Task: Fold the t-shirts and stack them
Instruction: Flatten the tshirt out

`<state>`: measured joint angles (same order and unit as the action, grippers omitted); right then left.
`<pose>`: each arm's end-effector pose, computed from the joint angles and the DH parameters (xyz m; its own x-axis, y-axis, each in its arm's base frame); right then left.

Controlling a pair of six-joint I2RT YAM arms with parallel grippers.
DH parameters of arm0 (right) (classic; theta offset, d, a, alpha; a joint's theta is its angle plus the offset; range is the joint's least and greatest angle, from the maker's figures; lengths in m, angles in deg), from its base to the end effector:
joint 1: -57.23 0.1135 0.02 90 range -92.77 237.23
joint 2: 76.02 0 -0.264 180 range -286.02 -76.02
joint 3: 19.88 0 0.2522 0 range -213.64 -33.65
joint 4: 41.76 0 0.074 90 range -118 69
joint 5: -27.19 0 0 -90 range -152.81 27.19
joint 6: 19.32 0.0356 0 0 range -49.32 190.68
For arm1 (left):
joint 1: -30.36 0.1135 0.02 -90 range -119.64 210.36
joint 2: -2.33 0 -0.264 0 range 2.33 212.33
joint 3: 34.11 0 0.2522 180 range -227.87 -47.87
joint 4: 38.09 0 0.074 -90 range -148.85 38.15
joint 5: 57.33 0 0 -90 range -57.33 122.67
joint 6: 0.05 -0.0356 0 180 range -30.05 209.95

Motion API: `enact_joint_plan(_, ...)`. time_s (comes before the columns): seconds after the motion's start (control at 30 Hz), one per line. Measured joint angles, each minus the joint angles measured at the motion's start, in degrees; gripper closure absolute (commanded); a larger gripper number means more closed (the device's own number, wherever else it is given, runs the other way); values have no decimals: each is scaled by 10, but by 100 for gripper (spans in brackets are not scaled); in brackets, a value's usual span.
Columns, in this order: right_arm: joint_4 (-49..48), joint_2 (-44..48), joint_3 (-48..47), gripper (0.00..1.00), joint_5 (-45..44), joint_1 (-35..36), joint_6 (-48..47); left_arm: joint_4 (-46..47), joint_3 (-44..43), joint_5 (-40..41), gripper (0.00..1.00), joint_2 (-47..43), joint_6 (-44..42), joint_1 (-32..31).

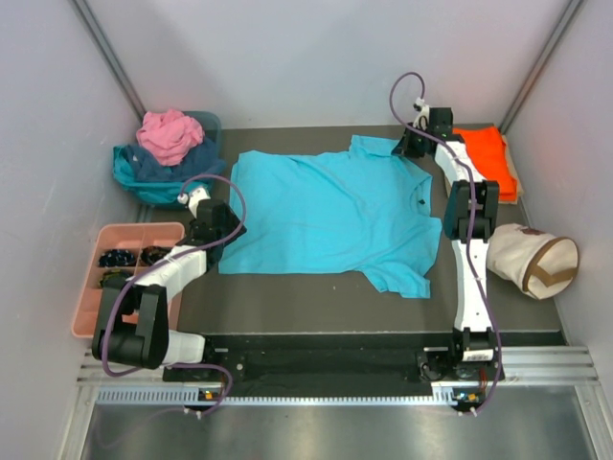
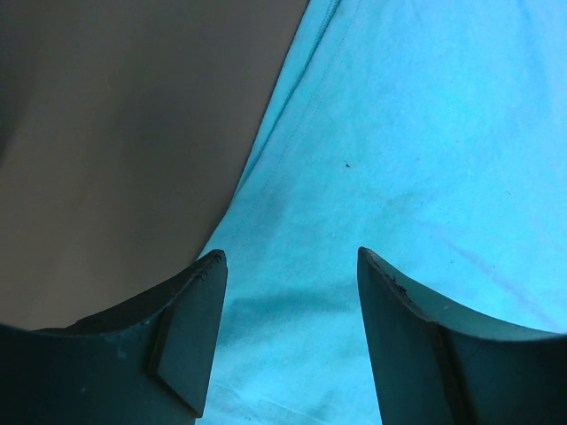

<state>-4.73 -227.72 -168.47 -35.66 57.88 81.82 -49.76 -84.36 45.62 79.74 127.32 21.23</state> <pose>0.5848 0.0229 0.1569 -0.7018 0.1640 -0.6932 -0.2276 0.8705 0.4363 0.2693 -0.0352 0.1879 -0.4812 -0.5218 -0.7044 -0.3898 0.8471 -0.3612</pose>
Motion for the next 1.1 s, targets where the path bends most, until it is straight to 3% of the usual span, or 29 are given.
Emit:
enact_joint_plan(0.93,-74,10,41,98,-132,1,26,-3,8,14,35,0,0,0)
enact_joint_plan(0.97,-75,10,41,94,-137,1,26,-3,10,15,35,0,0,0)
enact_joint_plan(1.0,-75,10,41,76,-140,1,25,-3,11,16,35,0,0,0)
enact_joint_plan(1.1,-77,13,41,52,-149,1,24,-3,13,18,35,0,0,0)
